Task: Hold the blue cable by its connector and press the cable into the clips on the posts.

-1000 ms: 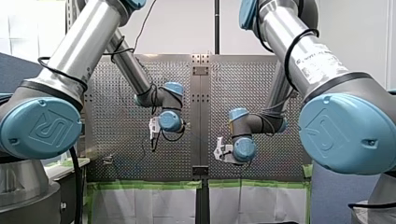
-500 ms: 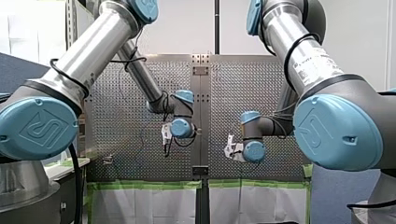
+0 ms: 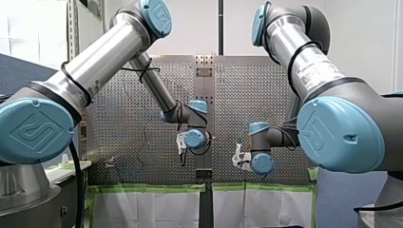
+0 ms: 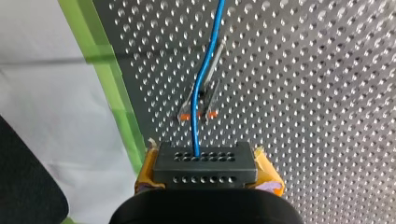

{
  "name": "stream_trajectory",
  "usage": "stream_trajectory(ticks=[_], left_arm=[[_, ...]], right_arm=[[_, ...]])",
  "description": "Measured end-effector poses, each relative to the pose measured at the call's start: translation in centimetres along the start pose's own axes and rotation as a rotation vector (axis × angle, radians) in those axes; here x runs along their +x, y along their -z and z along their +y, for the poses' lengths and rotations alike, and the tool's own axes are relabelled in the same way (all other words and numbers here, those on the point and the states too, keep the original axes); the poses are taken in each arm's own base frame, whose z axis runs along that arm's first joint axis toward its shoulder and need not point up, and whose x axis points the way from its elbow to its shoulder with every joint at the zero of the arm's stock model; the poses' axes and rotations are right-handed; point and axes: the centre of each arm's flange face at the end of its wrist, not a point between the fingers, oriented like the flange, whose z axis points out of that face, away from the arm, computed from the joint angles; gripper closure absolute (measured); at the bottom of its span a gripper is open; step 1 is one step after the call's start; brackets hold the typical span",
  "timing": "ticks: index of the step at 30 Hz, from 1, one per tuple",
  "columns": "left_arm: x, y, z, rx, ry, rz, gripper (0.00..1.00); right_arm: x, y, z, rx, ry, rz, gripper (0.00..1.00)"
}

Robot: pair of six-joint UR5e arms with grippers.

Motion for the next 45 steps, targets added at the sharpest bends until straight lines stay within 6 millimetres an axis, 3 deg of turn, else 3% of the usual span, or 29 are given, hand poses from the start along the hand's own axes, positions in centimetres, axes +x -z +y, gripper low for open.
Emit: stream_trajectory(ticks=[8,13,20,26,32,45], left_arm=[[2.0,-1.8,-1.7,0.021,0.030,-0.020,1.00],[3.4,-3.0,-1.9,0.008,0.033,-0.028,1.00],[7.0,-3.1,-1.4,-0.009,0.013,0.012,1.00],[10.1,-2.6,-0.8,-0.015,0.001,0.053,1.00],[13.7,-1.7,-0.3,-0.018,0.001,0.099,1.00],[20.5,0.5,0.4,-0.025,0.003,0.163,1.00]], right_arm=[[0.2,0.4,2.0,-0.079,0.025,-0.019,1.00],[1.3,1.2,3.2,-0.117,0.014,0.015,1.00],[2.7,2.3,5.0,-0.166,0.005,0.055,1.00],[1.6,3.5,6.2,-0.189,0.040,0.025,1.00],[-0.3,3.4,7.2,-0.196,0.038,0.009,1.00],[-2.8,-0.2,7.8,-0.132,0.089,0.058,1.00]])
